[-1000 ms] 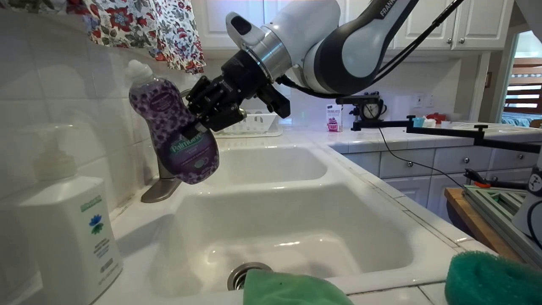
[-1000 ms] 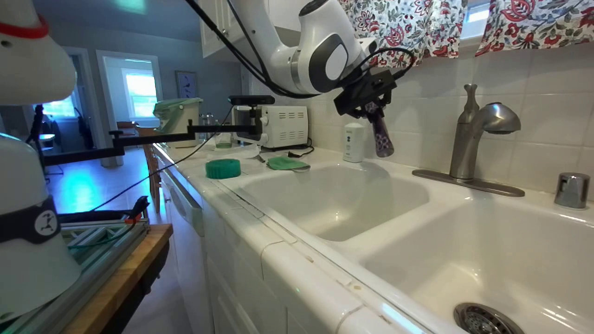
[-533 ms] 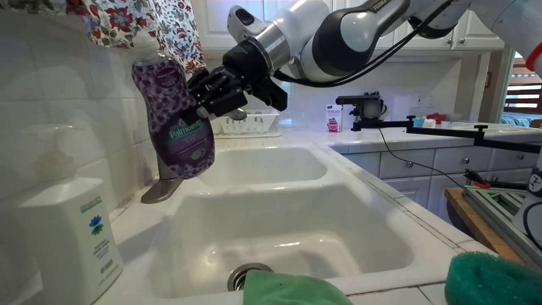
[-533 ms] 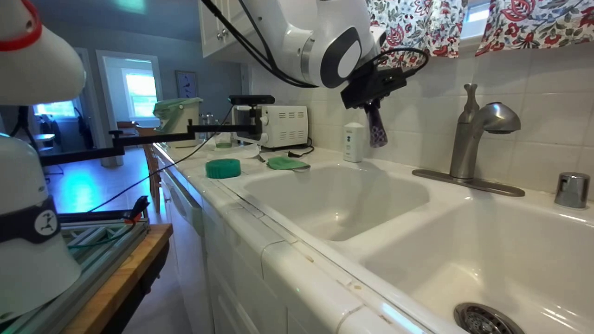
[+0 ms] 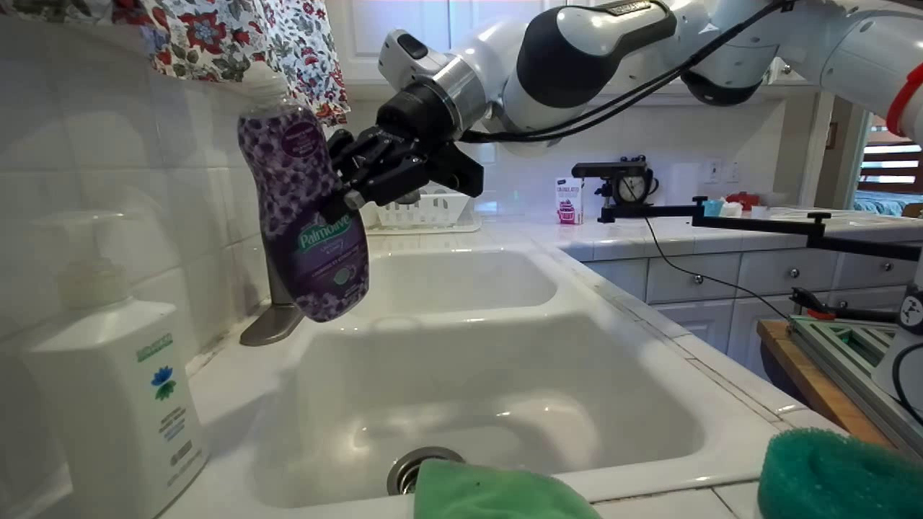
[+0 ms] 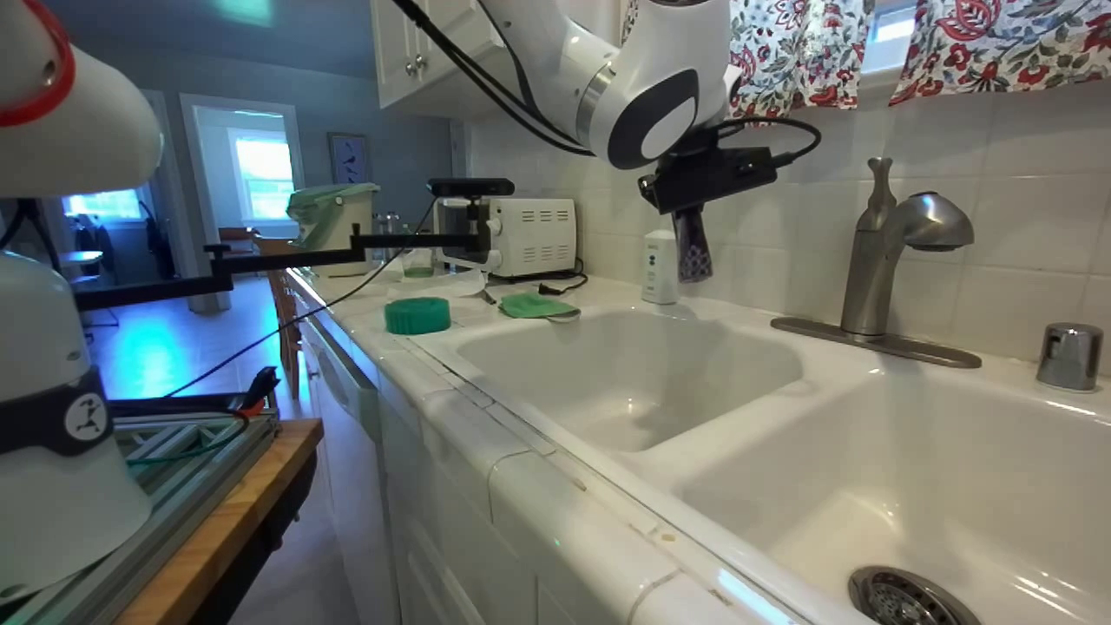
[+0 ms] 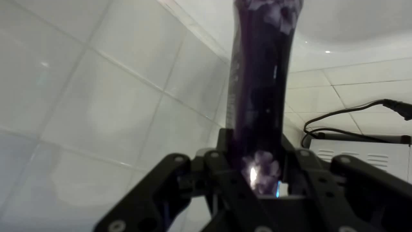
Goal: Pick up the purple bottle and pour some of its contents in the sink
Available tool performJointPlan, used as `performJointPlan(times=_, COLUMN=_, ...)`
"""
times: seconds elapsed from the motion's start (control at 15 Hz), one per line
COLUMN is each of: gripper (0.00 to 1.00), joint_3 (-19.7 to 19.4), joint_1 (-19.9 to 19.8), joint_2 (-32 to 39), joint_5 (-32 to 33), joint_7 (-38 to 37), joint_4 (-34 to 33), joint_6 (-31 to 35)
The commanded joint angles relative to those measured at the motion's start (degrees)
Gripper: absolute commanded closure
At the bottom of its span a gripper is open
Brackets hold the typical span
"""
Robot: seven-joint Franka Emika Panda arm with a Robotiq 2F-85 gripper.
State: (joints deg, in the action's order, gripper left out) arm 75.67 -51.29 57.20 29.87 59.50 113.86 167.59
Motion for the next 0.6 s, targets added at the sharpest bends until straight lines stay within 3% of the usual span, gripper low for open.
performJointPlan(times=0.0, gripper=0.9, joint_3=1.5, joint_1=1.5, joint_2=3.1, joint_5=-5.0, joint_7=7.2, joint_4=-2.4, joint_6=-2.8)
performJointPlan(times=0.53, gripper=0.9, joint_3=0.9, joint_1=4.4, joint_2=4.0, joint_5=-11.6, joint_7=12.8, joint_4=-7.6, joint_6=-5.2)
